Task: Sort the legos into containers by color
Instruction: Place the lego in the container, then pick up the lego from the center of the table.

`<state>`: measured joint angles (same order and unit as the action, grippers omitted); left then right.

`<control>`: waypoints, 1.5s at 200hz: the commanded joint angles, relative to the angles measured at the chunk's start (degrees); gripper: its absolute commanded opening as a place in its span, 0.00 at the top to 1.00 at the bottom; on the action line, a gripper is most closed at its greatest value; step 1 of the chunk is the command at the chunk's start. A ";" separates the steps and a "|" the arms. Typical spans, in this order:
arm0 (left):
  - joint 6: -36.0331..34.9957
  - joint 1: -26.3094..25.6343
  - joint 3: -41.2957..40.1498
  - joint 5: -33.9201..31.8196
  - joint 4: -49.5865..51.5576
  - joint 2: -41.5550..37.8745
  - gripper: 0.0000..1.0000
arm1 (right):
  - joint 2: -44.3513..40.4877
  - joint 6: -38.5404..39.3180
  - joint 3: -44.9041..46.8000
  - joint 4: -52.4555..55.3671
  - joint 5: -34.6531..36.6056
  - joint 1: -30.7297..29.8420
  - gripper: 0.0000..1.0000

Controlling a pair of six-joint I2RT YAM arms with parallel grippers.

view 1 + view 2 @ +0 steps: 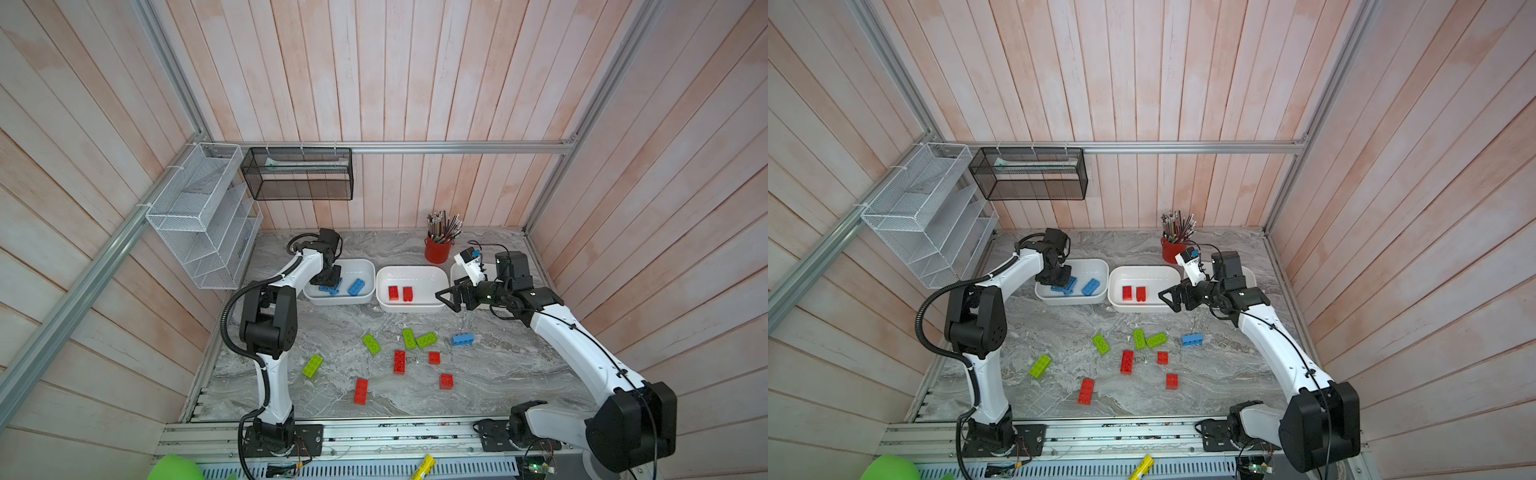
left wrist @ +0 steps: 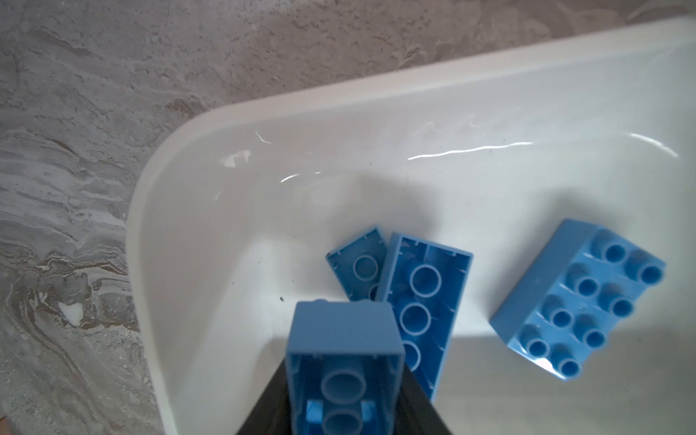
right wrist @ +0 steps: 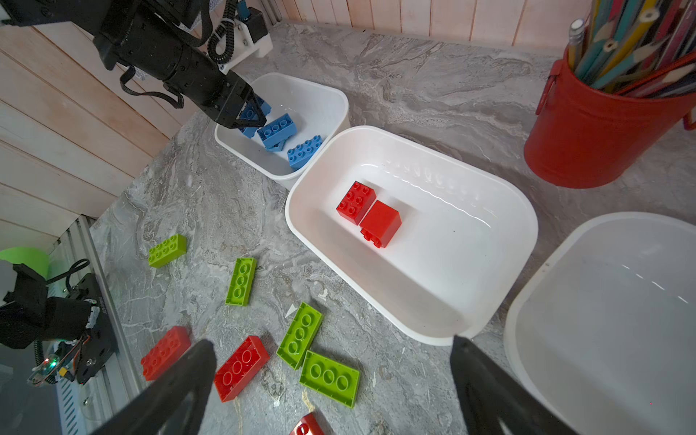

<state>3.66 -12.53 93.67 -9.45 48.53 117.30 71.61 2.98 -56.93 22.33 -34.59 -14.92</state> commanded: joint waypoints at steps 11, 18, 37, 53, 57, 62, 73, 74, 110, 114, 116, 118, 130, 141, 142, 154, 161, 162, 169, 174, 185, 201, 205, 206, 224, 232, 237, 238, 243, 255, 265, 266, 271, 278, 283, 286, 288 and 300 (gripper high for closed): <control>-0.93 -0.16 1.21 0.46 -0.79 0.61 0.51 | 0.88 -0.32 -2.14 0.08 -0.33 -0.37 0.02; -1.06 -0.13 1.41 0.53 -0.37 0.20 0.47 | 0.90 -0.18 -2.16 0.16 -0.39 -0.37 0.02; -1.19 -0.19 0.53 1.11 -0.39 -2.29 0.37 | 0.81 -0.09 -2.20 0.30 -0.13 -0.38 0.02; -0.67 -0.26 -1.01 3.10 -0.30 -5.94 0.35 | 0.68 0.04 -2.13 0.41 -0.04 -0.38 0.02; -0.55 -0.33 -1.52 3.74 -0.28 -6.98 0.35 | 0.67 0.08 -2.14 0.38 0.12 -0.38 0.02; -0.28 -0.53 -2.35 4.58 -0.22 -8.37 0.35 | 0.63 0.17 -2.07 0.43 0.26 -0.35 0.02; 0.14 -1.04 -4.73 6.69 -0.28 -11.75 0.34 | 0.63 0.25 -2.08 0.52 0.36 -0.38 0.02; 0.17 -1.15 -4.99 6.84 -0.32 -12.05 0.34 | 0.63 0.30 -2.07 0.52 0.34 -0.38 0.02; 2.59 -4.47 -13.47 9.20 0.16 -21.51 0.33 | 1.15 0.27 -2.36 0.52 -0.34 -0.37 0.02; 2.65 -4.88 -14.08 9.23 0.43 -22.44 0.32 | 1.20 0.19 -2.39 0.52 -0.66 -0.46 0.02; 2.71 -5.13 -14.40 9.31 0.53 -22.85 0.32 | 1.24 0.18 -2.53 0.55 -0.72 -0.51 0.02; 2.74 -5.31 -14.70 9.35 0.67 -23.24 0.31 | 1.20 0.18 -2.50 0.53 -0.69 -0.54 0.02; 3.19 -5.97 -16.55 9.89 0.99 -25.60 0.22 | 1.24 0.03 -2.74 0.39 -0.11 -1.45 0.02; 3.41 -6.02 -18.14 10.88 0.75 -28.23 0.00 | 1.32 -0.07 -3.09 0.66 0.92 -2.50 0.02; 3.43 -5.97 -18.33 10.91 0.72 -28.46 0.00 | 1.37 -0.03 -3.14 0.68 0.97 -2.63 0.02; 3.38 -5.78 -20.04 11.37 0.25 -30.90 0.00 | 1.74 -0.46 -3.77 0.88 1.87 -3.80 0.02; 3.45 -5.30 -20.69 12.57 0.46 -31.85 0.00 | 2.02 -0.95 -4.05 0.88 2.19 -4.63 0.02; 3.45 -5.22 -20.75 12.82 0.48 -31.99 0.00 | 2.03 -1.00 -4.10 0.83 2.26 -4.70 0.02; 3.78 -4.58 -21.25 14.82 0.93 -32.71 0.00 | 2.27 -1.51 -4.29 0.68 2.86 -5.78 0.02; 4.00 -4.18 -21.78 16.44 0.98 -33.30 0.00 | 2.45 -1.93 -4.38 0.49 3.51 -6.58 0.02; 4.52 -3.78 -23.85 19.85 0.40 -35.23 0.00 | 2.78 -2.93 -4.55 0.21 5.27 -8.90 0.02; 5.30 -2.46 -27.15 22.25 0.19 -38.12 0.00 | 3.39 -5.15 -4.64 -0.44 7.59 -11.99 0.02; 5.33 -2.00 -27.93 22.28 0.31 -38.75 0.00 | 3.55 -5.68 -4.63 -0.52 8.08 -12.70 0.02; 5.36 -1.85 -28.06 22.33 0.37 -38.91 0.00 | 3.59 -5.78 -4.66 -0.57 8.24 -12.91 0.02; 5.63 -0.19 -30.57 21.06 2.19 -41.34 0.00 | 4.21 -7.44 -4.54 -1.10 9.86 -15.35 0.02; 6.16 -0.11 -31.37 19.42 2.68 -42.45 0.00 | 4.45 -8.36 -4.47 -1.46 10.73 -16.66 0.02; 6.67 0.16 -31.91 18.47 2.71 -43.22 0.00 | 4.77 -8.86 -4.57 -1.85 11.31 -17.74 0.02; 6.78 0.19 -31.94 18.27 2.71 -43.39 0.00 | 4.81 -8.95 -4.58 -1.94 11.43 -18.02 0.02; 7.19 0.61 -32.50 17.90 2.50 -44.06 0.00 | 5.14 -9.61 -4.63 -2.29 12.15 -19.06 0.02; 7.56 1.91 -33.96 18.68 1.45 -45.61 0.00 | 6.50 -11.28 -5.16 -3.13 14.57 -22.05 0.02; 7.80 2.42 -34.71 19.42 0.42 -46.42 0.00 | 8.04 -12.63 -5.80 -3.43 16.55 -24.24 0.02; 7.82 2.47 -34.70 19.40 0.42 -46.48 0.00 | 8.20 -12.73 -5.86 -3.47 16.74 -24.39 0.02; 8.01 2.56 -34.65 19.71 0.18 -46.62 0.00 | 8.95 -13.18 -6.24 -3.54 17.60 -25.32 0.02; 8.20 2.75 -34.65 20.63 -0.29 -46.84 0.00 | 10.16 -13.94 -6.71 -3.66 18.76 -26.65 0.02; 8.33 2.99 -34.77 21.57 -0.63 -46.93 0.00 | 11.02 -14.64 -7.07 -3.69 19.76 -27.62 0.02; 8.38 3.11 -34.82 22.12 -0.79 -47.00 0.00 | 11.57 -15.01 -7.31 -3.61 20.44 -28.31 0.02; 8.47 3.30 -34.90 22.40 -1.04 -47.03 0.00 | 11.89 -15.31 -7.50 -3.61 20.92 -28.72 0.02; 8.41 4.47 -35.46 24.49 -2.01 -47.31 0.00 | 14.11 -16.95 -8.58 -3.47 24.44 -31.48 0.02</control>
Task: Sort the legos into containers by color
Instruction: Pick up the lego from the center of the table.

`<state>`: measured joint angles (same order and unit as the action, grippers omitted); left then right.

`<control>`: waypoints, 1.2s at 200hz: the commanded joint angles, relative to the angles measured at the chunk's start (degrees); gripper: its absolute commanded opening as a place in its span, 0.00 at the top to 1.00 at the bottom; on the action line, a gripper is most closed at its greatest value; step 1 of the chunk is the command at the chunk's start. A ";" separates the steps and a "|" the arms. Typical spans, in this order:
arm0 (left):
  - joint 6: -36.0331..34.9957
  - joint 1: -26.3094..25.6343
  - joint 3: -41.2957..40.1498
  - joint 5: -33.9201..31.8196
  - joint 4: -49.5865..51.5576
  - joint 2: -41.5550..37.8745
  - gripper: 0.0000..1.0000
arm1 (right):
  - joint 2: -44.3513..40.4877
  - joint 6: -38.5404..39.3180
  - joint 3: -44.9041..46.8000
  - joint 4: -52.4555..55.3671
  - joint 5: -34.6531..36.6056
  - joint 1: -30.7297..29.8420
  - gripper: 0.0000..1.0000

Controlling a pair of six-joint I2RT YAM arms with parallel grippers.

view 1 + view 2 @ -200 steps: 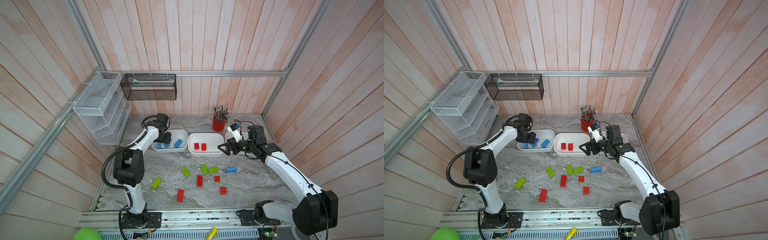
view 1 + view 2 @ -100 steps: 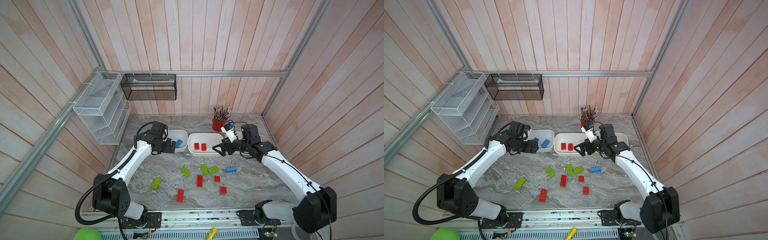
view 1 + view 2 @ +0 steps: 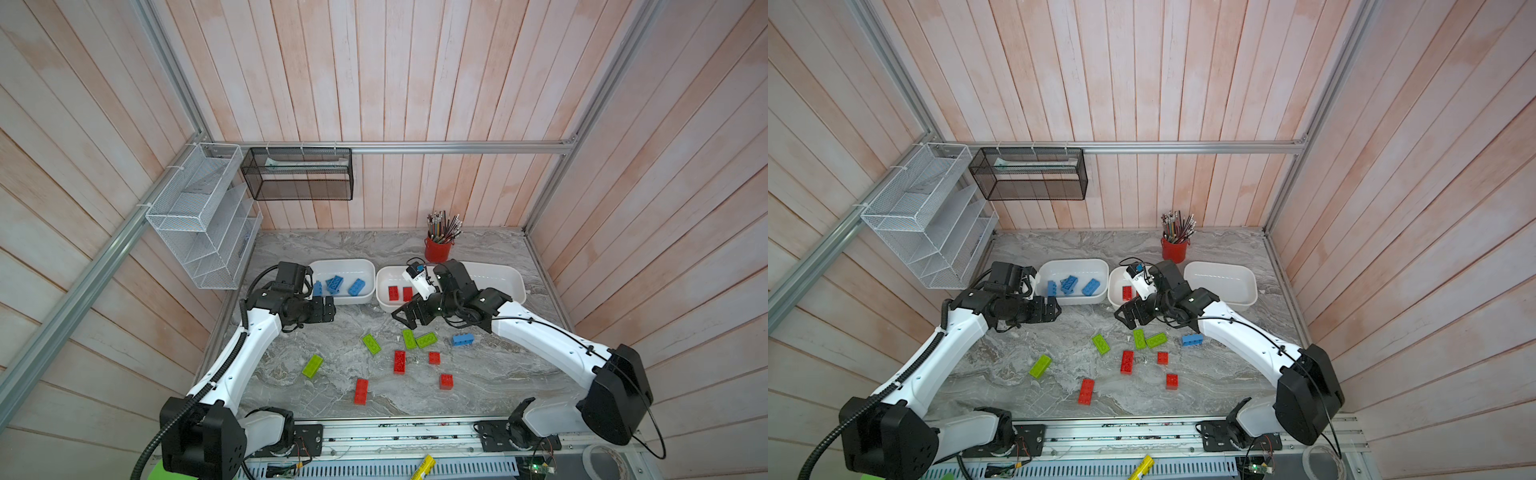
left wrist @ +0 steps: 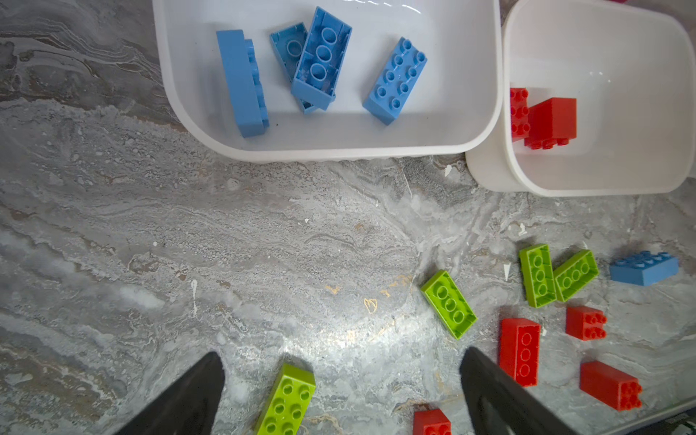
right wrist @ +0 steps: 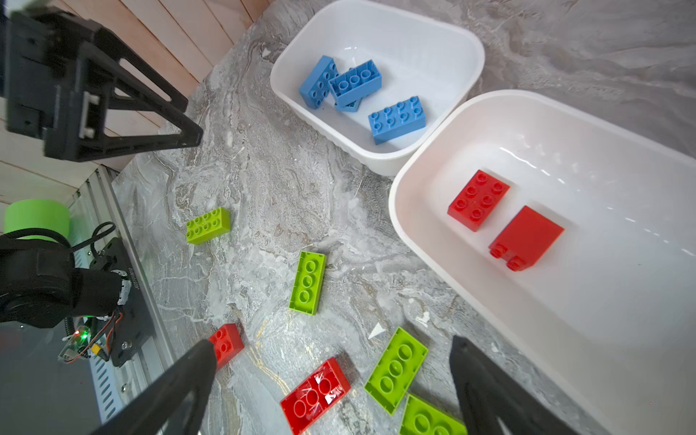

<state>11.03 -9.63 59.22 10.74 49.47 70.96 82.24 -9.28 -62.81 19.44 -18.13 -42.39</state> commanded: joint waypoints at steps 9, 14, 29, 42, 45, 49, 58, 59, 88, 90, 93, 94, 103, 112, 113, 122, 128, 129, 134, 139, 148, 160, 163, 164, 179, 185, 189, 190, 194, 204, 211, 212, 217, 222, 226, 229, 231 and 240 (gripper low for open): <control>0.83 3.00 -1.29 6.21 -3.40 -0.88 0.00 | 5.21 -5.63 -3.53 -0.46 9.80 -6.07 0.02; 0.70 3.70 -1.49 7.06 -3.66 -0.95 0.00 | 6.17 -6.22 -3.99 -0.31 11.02 -7.06 0.02; 0.66 4.86 -2.04 8.79 -4.20 -1.14 0.00 | 9.30 -7.75 -5.73 1.02 14.86 -9.80 0.03; 0.65 4.97 -2.21 8.89 -4.39 -1.27 0.00 | 12.01 -8.96 -7.22 2.21 16.69 -11.64 0.04; 0.64 5.01 -2.18 8.94 -4.42 -1.22 0.00 | 12.64 -9.21 -7.49 2.40 16.79 -12.04 0.05; 0.57 5.05 -2.22 8.87 -4.43 -1.25 0.00 | 13.42 -9.47 -7.86 2.52 16.94 -12.60 0.05; 0.49 5.06 -2.14 8.89 -4.38 -1.17 0.00 | 15.12 -10.04 -8.61 2.70 17.56 -13.81 0.06; 0.44 5.06 -2.20 8.87 -4.34 -1.17 0.00 | 15.27 -10.09 -8.67 2.70 17.67 -13.92 0.06; 0.27 5.07 -1.86 7.81 -4.43 -1.27 0.00 | 21.38 -11.39 -13.05 6.29 19.12 -16.10 0.13; 0.23 5.13 -1.77 7.81 -4.40 -1.28 0.00 | 21.76 -11.55 -13.46 6.61 19.28 -16.22 0.14; 0.22 5.02 -1.74 7.88 -4.38 -1.30 0.00 | 22.33 -11.71 -13.87 6.96 19.66 -16.31 0.16; 0.22 5.00 -1.74 7.89 -4.38 -1.32 0.00 | 22.52 -11.72 -14.03 7.12 19.86 -16.40 0.16; 0.22 5.08 -1.71 7.89 -4.46 -1.47 0.00 | 24.13 -11.92 -14.87 7.91 21.80 -17.14 0.17; 0.13 5.08 -1.71 7.77 -4.47 -1.61 0.00 | 25.93 -12.13 -15.93 8.73 23.20 -17.98 0.18; 0.09 5.07 -1.73 7.70 -4.47 -1.61 0.00 | 26.08 -12.15 -16.02 8.84 23.30 -18.03 0.18; 0.03 5.12 -1.80 7.22 -4.39 -1.59 0.00 | 27.75 -12.56 -17.14 9.81 24.23 -18.57 0.20; -0.15 5.07 -1.69 6.99 -4.38 -1.61 0.00 | 28.75 -12.84 -17.83 10.58 25.12 -18.86 0.21; -0.14 5.02 -1.67 6.96 -4.38 -1.61 0.00 | 28.89 -12.90 -17.90 10.64 25.27 -18.95 0.21; -0.19 5.06 -1.75 6.95 -4.26 -1.61 0.00 | 29.54 -12.98 -18.33 11.25 26.06 -19.15 0.22; -0.22 5.10 -1.82 6.94 -4.24 -1.60 0.00 | 30.13 -13.16 -18.66 11.80 26.69 -19.27 0.22; -0.37 5.04 -1.84 6.84 -4.25 -1.70 0.00 | 30.94 -13.47 -19.00 12.47 27.35 -19.23 0.27; -0.39 5.07 -1.83 6.69 -4.23 -1.72 0.00 | 31.70 -13.82 -19.17 12.87 27.53 -19.52 0.32; -0.41 5.07 -1.90 6.54 -4.29 -1.70 0.00 | 31.89 -13.90 -19.19 12.85 27.60 -19.54 0.33; -0.40 5.11 -1.91 6.56 -4.25 -1.70 0.00 | 31.96 -13.96 -19.19 12.83 27.61 -19.60 0.34; -0.48 5.12 -1.59 6.52 -4.38 -1.68 0.00 | 33.07 -14.28 -19.62 12.43 27.07 -20.32 0.39; -0.56 5.10 -1.50 6.41 -4.41 -1.57 0.00 | 33.76 -14.28 -19.85 12.69 27.34 -20.54 0.40; -0.57 5.09 -1.51 6.41 -4.30 -1.50 0.00 | 34.19 -14.28 -20.18 13.09 27.63 -20.69 0.40; -0.61 5.12 -1.49 6.40 -4.30 -1.42 0.00 | 34.29 -14.28 -20.26 13.17 27.67 -20.70 0.41; -0.65 5.09 -1.45 6.31 -4.24 -1.35 0.00 | 34.67 -14.28 -20.44 13.46 28.08 -20.82 0.41; -0.86 5.10 -1.39 6.10 -4.11 -1.32 0.00 | 35.30 -14.49 -20.70 13.86 28.59 -20.98 0.42; -0.96 5.12 -1.45 5.97 -4.11 -1.30 0.00 | 35.44 -14.64 -20.80 13.83 28.61 -21.03 0.44; -0.94 5.09 -1.47 5.96 -4.07 -1.28 0.00 | 35.45 -14.64 -20.79 13.80 28.60 -21.05 0.44; -0.93 5.09 -1.49 5.87 -4.08 -1.29 0.00 | 35.58 -14.75 -20.89 13.61 28.57 -21.12 0.45; -1.00 5.10 -1.59 5.85 -4.04 -1.30 0.00 | 35.74 -14.81 -20.97 13.58 28.53 -21.24 0.45; -1.03 5.06 -1.61 5.79 -4.03 -1.31 0.00 | 35.85 -14.80 -21.13 13.59 28.57 -21.26 0.46; -1.01 5.07 -1.67 5.84 -4.01 -1.34 0.00 | 35.98 -14.89 -21.20 13.60 28.48 -21.29 0.47; -1.07 5.06 -1.59 5.79 -4.03 -1.35 0.00 | 36.09 -14.89 -21.26 13.60 28.43 -21.27 0.48; -1.10 5.06 -1.72 5.78 -4.03 -1.30 0.00 | 36.54 -15.04 -21.31 13.60 28.05 -21.31 0.51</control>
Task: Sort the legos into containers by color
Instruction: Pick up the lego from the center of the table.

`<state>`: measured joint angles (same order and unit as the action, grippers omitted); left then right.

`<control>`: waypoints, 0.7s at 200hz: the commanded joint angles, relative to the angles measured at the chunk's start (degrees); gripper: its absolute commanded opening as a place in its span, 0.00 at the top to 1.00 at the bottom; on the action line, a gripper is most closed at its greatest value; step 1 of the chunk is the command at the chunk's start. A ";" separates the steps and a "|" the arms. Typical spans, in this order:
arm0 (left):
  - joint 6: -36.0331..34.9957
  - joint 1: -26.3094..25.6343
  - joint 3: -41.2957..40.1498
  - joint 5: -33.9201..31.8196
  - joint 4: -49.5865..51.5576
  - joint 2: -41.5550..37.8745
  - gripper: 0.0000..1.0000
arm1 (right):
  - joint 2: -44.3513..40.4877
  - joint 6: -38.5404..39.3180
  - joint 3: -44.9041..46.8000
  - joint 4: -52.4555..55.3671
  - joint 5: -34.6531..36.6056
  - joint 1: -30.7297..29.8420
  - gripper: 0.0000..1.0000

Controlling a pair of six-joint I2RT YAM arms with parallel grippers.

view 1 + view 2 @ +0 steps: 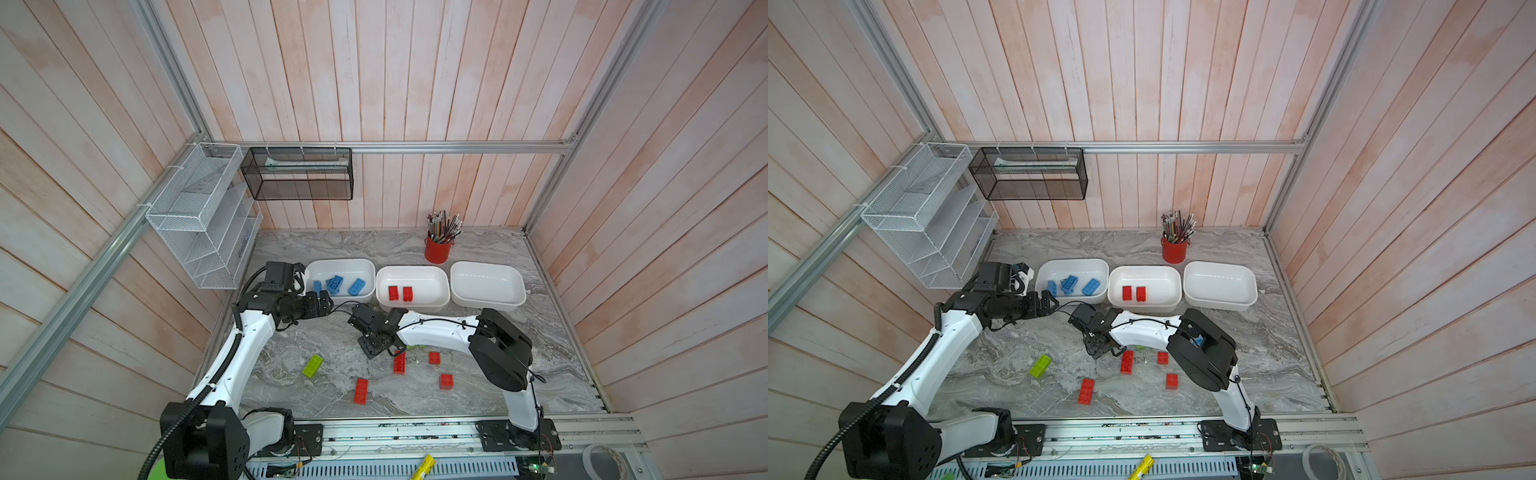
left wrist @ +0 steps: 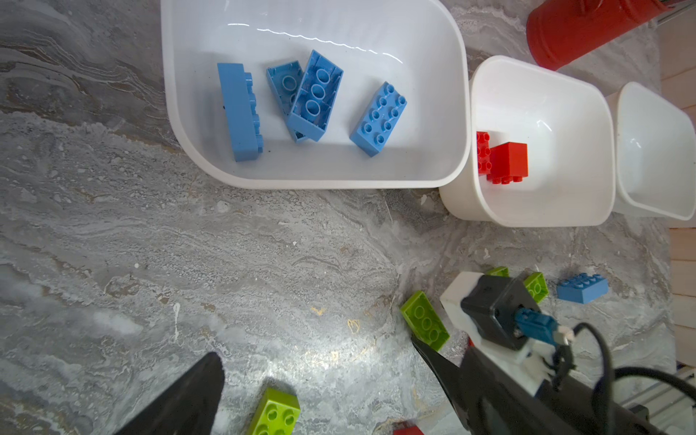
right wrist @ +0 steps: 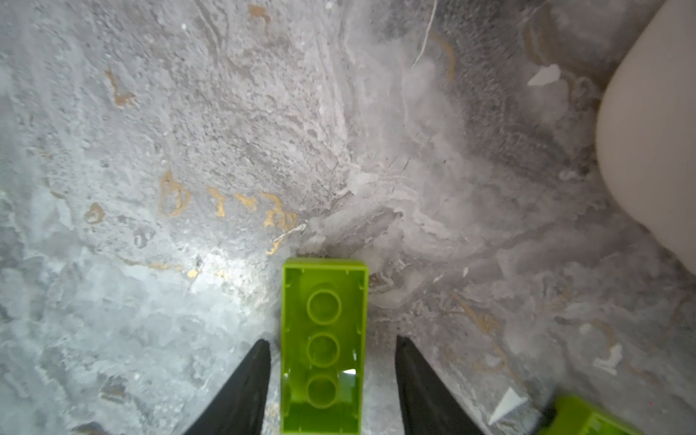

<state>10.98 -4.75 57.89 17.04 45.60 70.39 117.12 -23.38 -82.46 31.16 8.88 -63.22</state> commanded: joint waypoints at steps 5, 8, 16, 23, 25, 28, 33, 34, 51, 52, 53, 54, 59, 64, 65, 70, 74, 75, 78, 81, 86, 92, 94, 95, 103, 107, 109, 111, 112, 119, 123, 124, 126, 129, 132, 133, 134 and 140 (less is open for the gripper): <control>-1.16 0.18 -0.34 -0.51 -0.16 -0.74 0.00 | 1.90 -1.10 -1.53 1.81 0.80 -0.52 0.54; -1.14 0.22 -0.32 -0.58 -0.17 -0.76 0.00 | 2.01 -1.14 -1.54 1.76 0.72 -0.48 0.56; -1.18 0.17 -0.47 -0.77 -0.04 -0.74 0.00 | 2.28 -1.40 -1.40 1.80 0.53 -0.49 0.59; -1.15 0.18 -0.53 -0.93 0.02 -0.81 0.00 | 2.32 -1.41 -1.37 1.79 0.36 -0.49 0.63; -1.14 0.14 -0.37 -0.95 0.01 -0.79 0.00 | 2.30 -1.52 -1.39 1.80 0.41 -0.54 0.63; -1.18 0.18 -0.39 -0.94 0.03 -0.81 0.00 | 2.32 -1.52 -1.46 1.76 0.43 -0.55 0.64; -1.23 0.17 -0.35 -0.95 0.11 -0.82 0.00 | 2.32 -1.42 -1.56 1.95 0.52 -0.59 0.65; -1.23 0.18 -0.34 -0.95 0.15 -0.80 0.00 | 2.32 -1.41 -1.61 2.01 0.61 -0.59 0.65; -1.32 0.14 -0.28 -1.01 0.21 -0.74 0.00 | 2.23 -1.17 -2.48 3.07 1.82 -0.58 0.71; -1.32 0.16 -0.34 -0.98 0.20 -0.72 0.00 | 2.19 -1.20 -2.59 3.18 1.92 -0.54 0.71; -1.32 0.17 -0.38 -1.01 0.19 -0.71 0.00 | 2.17 -1.17 -2.74 3.28 2.01 -0.52 0.71; -1.32 0.18 -0.26 -0.98 0.19 -0.70 0.00 | 2.16 -1.16 -2.73 3.42 2.10 -0.55 0.72; -1.33 0.18 -0.31 -0.98 0.23 -0.65 0.00 | 1.86 -1.17 -2.99 4.16 2.69 -0.55 0.73; -1.32 0.17 -0.29 -0.92 0.25 -0.68 0.00 | 1.25 -1.17 -3.19 4.55 3.27 -0.46 0.73; -1.36 0.18 -0.22 -0.94 0.22 -0.64 0.00 | 1.13 -1.11 -3.21 4.63 3.39 -0.43 0.74; -1.32 0.18 -0.15 -0.92 0.21 -0.52 0.00 | 0.27 -1.24 -3.28 4.98 4.26 -0.38 0.74; -1.32 0.18 -0.10 -0.91 0.33 -0.51 0.00 | -0.56 -1.30 -3.22 5.25 4.65 -0.16 0.74; -1.32 0.14 -0.03 -0.89 0.30 -0.47 0.00 | -0.75 -1.31 -3.19 5.33 4.70 -0.06 0.74; -1.45 0.16 0.07 -0.80 0.31 -0.51 0.00 | -1.58 -1.32 -3.15 5.51 4.81 0.14 0.74; -1.41 0.18 0.15 -0.74 0.40 -0.38 0.00 | -2.42 -1.32 -3.03 5.70 4.82 0.49 0.74; -1.41 0.11 0.20 -0.53 0.37 -0.34 0.00 | -4.04 -1.40 -2.41 5.88 4.74 1.12 0.75; -1.40 0.10 0.20 -0.28 0.32 -0.12 0.00 | -6.34 -1.39 -1.47 5.85 4.62 2.04 0.75; -1.43 0.10 0.16 -0.19 0.35 -0.09 0.00 | -7.14 -1.29 -1.04 5.85 4.58 2.44 0.75; -1.46 0.10 0.23 -0.13 0.27 -0.08 0.00 | -7.46 -1.26 -0.82 5.80 4.53 2.64 0.75; -1.37 0.01 0.30 0.39 0.12 0.08 0.00 | -10.77 -1.11 0.88 6.17 4.84 4.20 0.76; -1.31 -0.15 0.31 0.81 0.01 0.26 0.00 | -12.35 -0.99 1.67 6.61 5.07 4.98 0.76; -1.18 -0.16 0.41 0.98 -0.05 0.27 0.00 | -13.19 -0.91 1.90 6.91 5.20 5.35 0.76; -1.15 -0.23 0.46 1.22 -0.07 0.38 0.00 | -13.86 -0.78 2.16 7.19 5.27 5.73 0.76; -1.10 -0.29 0.51 1.36 -0.12 0.42 0.00 | -14.25 -0.74 2.44 7.19 5.31 5.91 0.76; -0.87 -0.69 0.72 2.27 -0.24 0.53 0.00 | -16.72 -0.14 3.29 8.20 5.28 7.47 0.76; -0.58 -1.09 0.84 2.61 -0.54 0.51 0.00 | -18.13 0.21 3.89 8.63 5.35 8.24 0.76; -0.51 -1.15 0.88 2.72 -0.57 0.52 0.00 | -18.54 0.28 4.02 8.73 5.35 8.57 0.76; -0.43 -1.47 0.86 2.84 -0.64 0.47 0.00 | -19.24 0.42 4.29 8.94 5.48 9.06 0.76; -0.16 -1.82 1.05 2.99 -0.91 0.53 0.00 | -20.28 0.58 4.77 9.19 5.62 9.94 0.76; -0.01 -2.22 1.25 3.22 -1.13 0.61 0.00 | -21.21 0.79 5.11 9.53 5.78 10.74 0.76; 0.09 -2.38 1.21 3.24 -1.17 0.62 0.00 | -21.53 0.84 5.24 9.57 5.83 10.96 0.76; 0.13 -2.46 1.19 3.34 -1.20 0.62 0.00 | -21.82 0.94 5.40 9.64 5.86 11.34 0.76; 0.56 -3.40 1.55 3.51 -1.41 0.84 0.00 | -23.74 1.56 6.23 9.98 6.19 13.09 0.76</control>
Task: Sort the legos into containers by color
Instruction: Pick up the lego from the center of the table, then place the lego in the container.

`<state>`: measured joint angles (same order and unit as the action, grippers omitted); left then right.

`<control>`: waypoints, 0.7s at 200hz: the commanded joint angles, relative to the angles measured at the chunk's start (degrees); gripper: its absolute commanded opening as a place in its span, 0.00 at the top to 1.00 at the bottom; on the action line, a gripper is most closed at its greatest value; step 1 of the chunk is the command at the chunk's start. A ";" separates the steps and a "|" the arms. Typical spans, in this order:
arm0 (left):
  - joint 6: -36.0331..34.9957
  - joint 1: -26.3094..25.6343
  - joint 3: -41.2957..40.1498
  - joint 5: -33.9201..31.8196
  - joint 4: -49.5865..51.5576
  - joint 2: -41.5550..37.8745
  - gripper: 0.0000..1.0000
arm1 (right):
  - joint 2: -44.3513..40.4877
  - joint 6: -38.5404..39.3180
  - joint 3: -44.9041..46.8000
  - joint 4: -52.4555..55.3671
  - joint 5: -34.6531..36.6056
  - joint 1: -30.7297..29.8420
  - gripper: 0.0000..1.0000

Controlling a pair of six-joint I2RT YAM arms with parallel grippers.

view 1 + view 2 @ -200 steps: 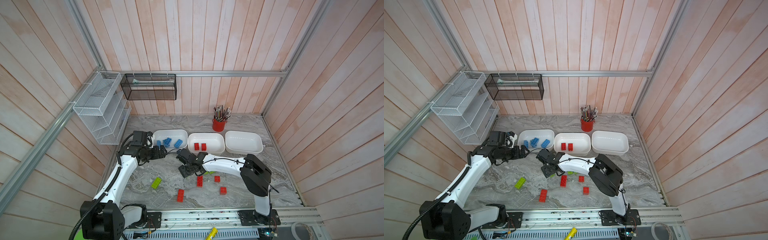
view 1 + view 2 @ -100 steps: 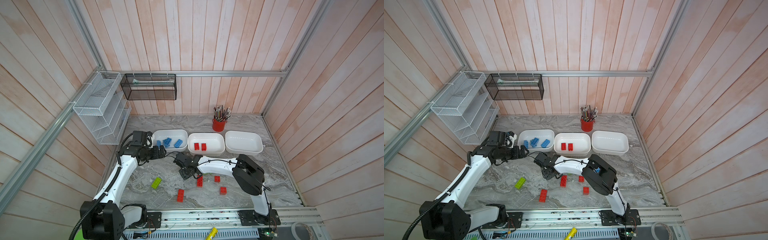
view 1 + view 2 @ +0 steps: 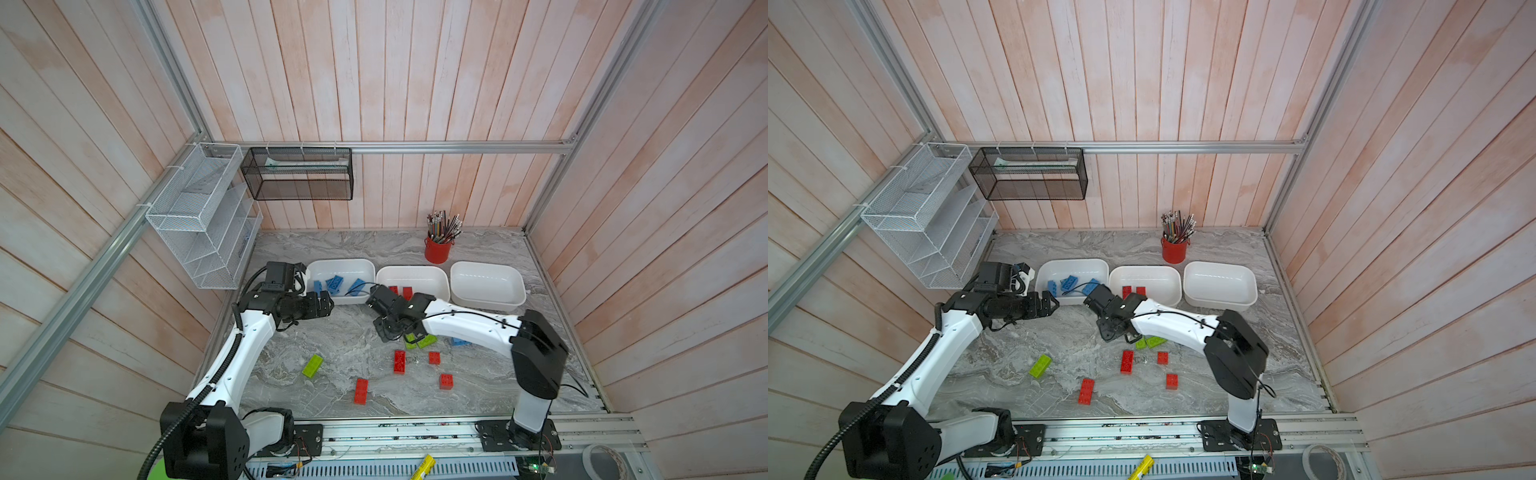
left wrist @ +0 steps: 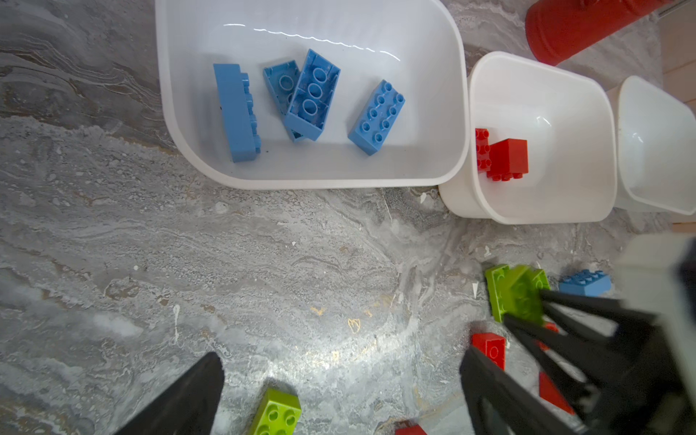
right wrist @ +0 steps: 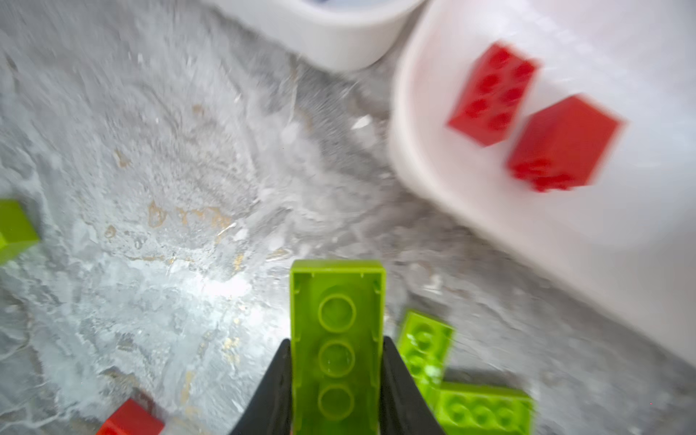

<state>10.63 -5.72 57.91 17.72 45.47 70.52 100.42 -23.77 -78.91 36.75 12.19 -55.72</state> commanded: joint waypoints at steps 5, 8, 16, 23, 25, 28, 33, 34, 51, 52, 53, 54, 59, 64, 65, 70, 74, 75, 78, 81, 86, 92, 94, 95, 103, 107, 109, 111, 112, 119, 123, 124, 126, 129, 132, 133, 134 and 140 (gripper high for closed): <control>1.19 -3.12 1.82 2.85 -1.37 1.06 0.00 | -8.52 2.32 3.30 4.68 3.26 7.17 0.76; 1.32 -3.61 2.04 2.88 -1.37 1.18 0.00 | -9.36 2.66 3.58 4.92 3.53 8.22 0.76; 1.65 -4.41 2.42 2.93 -1.57 1.60 0.00 | -11.36 3.91 4.34 5.13 3.66 11.27 0.76; 1.91 -4.79 2.68 3.00 -1.69 1.81 0.00 | -12.79 4.97 4.96 5.23 3.12 14.23 0.77; 1.95 -4.89 2.79 3.00 -1.77 1.86 0.00 | -13.21 5.10 5.23 5.20 3.04 15.07 0.77; 2.02 -4.97 2.82 2.97 -1.87 1.93 0.00 | -13.80 5.73 5.48 5.16 2.89 16.35 0.77; 2.15 -4.97 2.99 3.02 -1.95 2.01 0.00 | -14.63 6.54 6.08 4.81 2.64 18.37 0.77; 2.13 -4.99 3.04 2.98 -1.96 2.00 0.00 | -14.77 6.96 6.24 4.81 2.57 18.72 0.77; 2.32 -5.25 3.48 3.73 -2.25 2.23 0.00 | -16.60 10.07 8.50 2.55 2.13 26.33 0.77; 2.30 -5.26 3.50 3.78 -2.24 2.24 0.00 | -16.67 10.29 8.68 2.37 2.00 26.83 0.77; 2.34 -5.22 3.56 3.84 -2.28 2.25 0.00 | -16.71 10.48 8.82 2.19 1.76 27.30 0.77; 2.36 -5.25 3.59 3.92 -2.30 2.25 0.00 | -16.73 10.66 8.97 2.01 1.65 27.72 0.77; 2.52 -5.23 3.73 4.35 -2.43 2.33 0.00 | -16.90 11.36 9.48 1.21 1.31 29.75 0.77; 2.52 -5.29 3.88 4.66 -2.56 2.38 0.00 | -16.80 11.98 9.85 0.64 1.26 31.70 0.77; 2.54 -5.28 3.92 4.72 -2.53 2.41 0.00 | -16.78 12.07 9.89 0.53 1.26 32.02 0.77; 2.62 -5.27 4.17 4.87 -2.51 2.58 0.00 | -16.57 12.82 10.08 0.15 1.17 33.63 0.77; 2.58 -5.31 4.30 4.87 -2.50 2.60 0.00 | -16.30 13.38 10.24 -0.17 1.03 34.80 0.77; 2.57 -5.29 4.35 4.92 -2.50 2.60 0.00 | -16.26 13.56 10.30 -0.31 1.01 35.11 0.77; 2.60 -5.28 4.46 4.88 -2.56 2.67 0.00 | -16.08 13.91 10.42 -0.72 0.91 35.94 0.77; 2.54 -5.32 4.60 4.94 -2.56 2.69 0.00 | -15.94 14.26 10.69 -1.17 0.64 36.70 0.77; 2.55 -5.32 4.81 4.95 -2.50 2.77 0.00 | -15.60 14.84 10.90 -2.06 -0.19 38.16 0.77; 2.41 -5.31 4.97 4.96 -2.63 2.94 0.00 | -15.09 15.57 11.20 -3.10 -1.30 39.95 0.77; 2.32 -5.32 5.07 4.96 -2.66 2.99 0.00 | -14.80 15.68 11.27 -3.49 -1.71 40.46 0.77; 2.35 -5.34 5.13 4.96 -2.67 3.02 0.00 | -14.68 15.81 11.30 -3.69 -1.89 40.71 0.77; 2.31 -5.31 5.35 4.96 -2.70 3.35 0.00 | -13.33 16.39 11.39 -4.97 -3.05 42.86 0.77; 2.36 -5.29 5.50 5.04 -2.83 3.53 0.00 | -12.62 16.77 11.33 -5.44 -3.46 43.54 0.77; 2.35 -5.28 5.58 5.09 -2.78 3.67 0.00 | -12.29 16.92 11.26 -5.63 -3.59 43.87 0.77; 2.30 -5.27 5.62 5.13 -2.74 3.77 0.00 | -11.92 17.05 11.20 -5.88 -3.75 44.19 0.77; 2.34 -5.32 5.67 5.17 -2.71 3.80 0.00 | -11.74 17.11 11.18 -5.98 -3.84 44.38 0.77; 2.37 -5.39 5.84 5.30 -2.76 4.06 0.00 | -10.50 17.55 10.92 -6.95 -4.66 45.38 0.76; 2.30 -5.40 5.90 5.32 -2.84 4.13 0.00 | -9.67 17.73 10.68 -7.56 -5.40 45.98 0.76; 2.29 -5.38 5.90 5.36 -2.89 4.16 0.00 | -9.47 17.76 10.56 -7.70 -5.58 46.11 0.76; 2.29 -5.36 5.88 5.39 -2.97 4.20 0.00 | -9.02 17.85 10.43 -7.87 -6.01 46.42 0.76; 2.29 -5.47 5.90 5.40 -3.03 4.19 0.00 | -8.39 17.98 10.23 -8.14 -6.48 46.79 0.76; 2.29 -5.49 5.90 5.32 -3.02 4.19 0.00 | -7.71 18.17 9.83 -8.18 -6.89 47.04 0.76; 2.29 -5.47 5.90 5.32 -3.02 4.19 0.00 | -7.39 18.24 9.70 -8.23 -6.99 47.12 0.76; 2.33 -5.46 5.90 5.32 -3.07 4.19 0.00 | -7.19 18.33 9.55 -8.25 -7.08 47.20 0.76; 2.36 -5.48 5.89 5.27 -3.03 4.20 0.00 | -5.77 18.89 8.58 -8.04 -7.41 47.60 0.76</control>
<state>12.75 -10.94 62.26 22.09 43.51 74.17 90.08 -8.19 -68.25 31.33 9.21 -9.80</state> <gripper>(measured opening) 0.999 0.316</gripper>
